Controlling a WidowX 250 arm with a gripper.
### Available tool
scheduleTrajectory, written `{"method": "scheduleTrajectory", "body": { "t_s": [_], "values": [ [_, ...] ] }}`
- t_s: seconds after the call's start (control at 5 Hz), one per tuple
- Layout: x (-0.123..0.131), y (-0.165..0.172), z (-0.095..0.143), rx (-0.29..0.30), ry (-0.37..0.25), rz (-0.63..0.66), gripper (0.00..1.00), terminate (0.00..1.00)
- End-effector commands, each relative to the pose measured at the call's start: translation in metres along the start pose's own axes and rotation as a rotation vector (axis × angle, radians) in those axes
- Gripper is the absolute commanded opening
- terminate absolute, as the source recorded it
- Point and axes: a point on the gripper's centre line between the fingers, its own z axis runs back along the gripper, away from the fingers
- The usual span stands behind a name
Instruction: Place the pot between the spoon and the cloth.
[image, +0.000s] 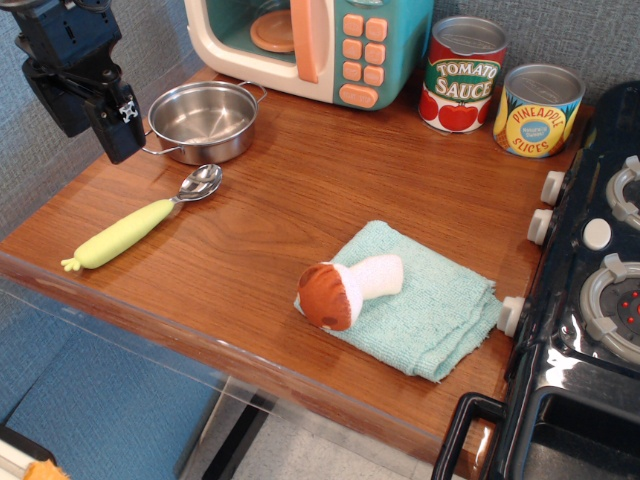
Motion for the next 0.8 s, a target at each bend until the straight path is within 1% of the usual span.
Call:
{"method": "scheduleTrajectory", "body": {
  "t_s": [0.0, 0.4, 0.6],
  "values": [
    [0.0, 0.0, 0.0, 0.0, 0.0, 0.0, 1.0, 0.0],
    [0.019, -0.058, -0.011, -0.048, -0.007, -0.128, 1.0, 0.0],
    [0.041, -0.054, -0.015, -0.048, -0.019, -0.111, 1.0, 0.0]
  ]
}}
